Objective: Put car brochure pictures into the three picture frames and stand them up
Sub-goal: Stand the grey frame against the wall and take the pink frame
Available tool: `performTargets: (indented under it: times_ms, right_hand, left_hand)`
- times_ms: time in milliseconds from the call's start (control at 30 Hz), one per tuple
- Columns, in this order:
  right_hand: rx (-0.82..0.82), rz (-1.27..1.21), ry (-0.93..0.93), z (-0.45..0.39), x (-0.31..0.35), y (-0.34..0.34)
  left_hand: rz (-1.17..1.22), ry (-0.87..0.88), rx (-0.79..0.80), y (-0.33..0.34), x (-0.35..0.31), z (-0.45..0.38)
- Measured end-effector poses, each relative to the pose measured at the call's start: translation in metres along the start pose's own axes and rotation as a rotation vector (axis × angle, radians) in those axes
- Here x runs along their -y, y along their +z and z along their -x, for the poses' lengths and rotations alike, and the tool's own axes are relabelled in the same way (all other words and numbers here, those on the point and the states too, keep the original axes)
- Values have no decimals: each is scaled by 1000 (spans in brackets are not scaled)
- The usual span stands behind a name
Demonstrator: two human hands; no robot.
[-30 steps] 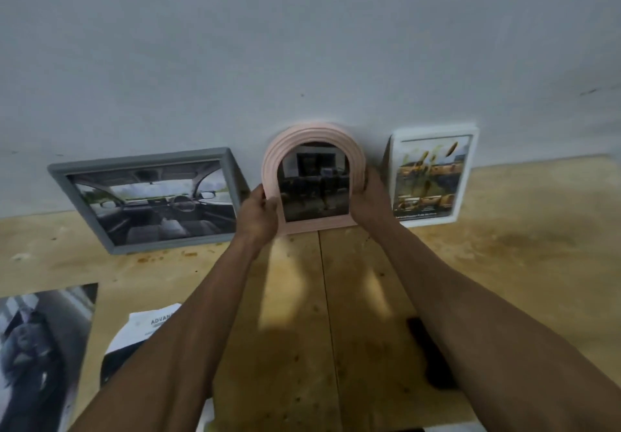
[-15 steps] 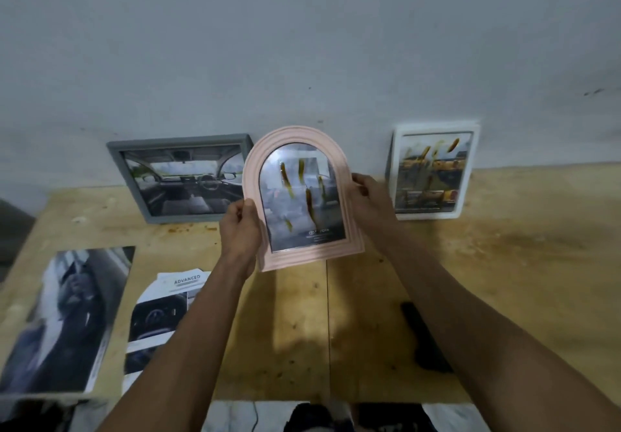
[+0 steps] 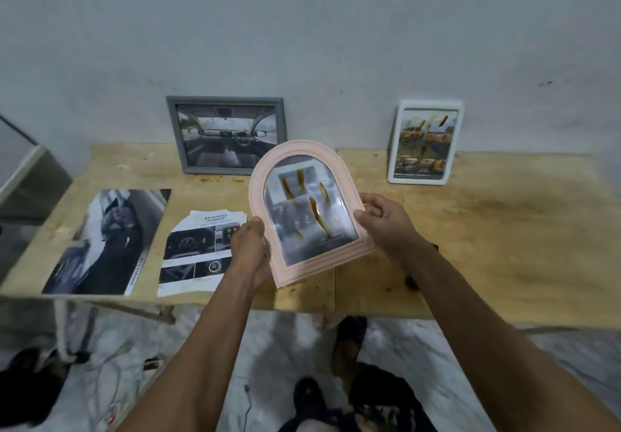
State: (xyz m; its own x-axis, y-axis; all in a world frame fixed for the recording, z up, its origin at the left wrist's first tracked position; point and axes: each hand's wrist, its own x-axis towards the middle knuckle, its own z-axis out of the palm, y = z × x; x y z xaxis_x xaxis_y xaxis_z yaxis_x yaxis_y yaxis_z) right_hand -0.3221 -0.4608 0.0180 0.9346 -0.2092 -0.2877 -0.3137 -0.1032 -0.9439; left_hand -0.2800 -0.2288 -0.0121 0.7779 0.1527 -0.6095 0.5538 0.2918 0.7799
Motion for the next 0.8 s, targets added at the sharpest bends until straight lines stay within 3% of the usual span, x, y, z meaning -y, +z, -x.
performTargets:
  times_ms: [133, 233, 300, 433, 667, 733, 800]
  right_hand:
    - [-73, 206, -169, 27, 7, -1]
    - [-108, 430, -399, 45, 7, 0]
    - [-100, 585, -567, 52, -1, 2]
    - [-114, 895, -852, 57, -28, 2]
    - [9, 821, -708, 65, -69, -14]
    - [-48, 739, -499, 65, -86, -18]
    - [-157, 623, -173, 60, -95, -21]
  left_hand:
    - [-125, 16, 19, -4, -3, 24]
    - [-38, 53, 33, -1, -21, 37]
    - [17, 24, 80, -1, -34, 40]
    - [-114, -75, 61, -6, -43, 38]
    - [-236, -216, 51, -19, 0, 26]
    - [-259, -198, 55, -26, 19, 28]
    - [-274, -182, 63, -33, 31, 27]
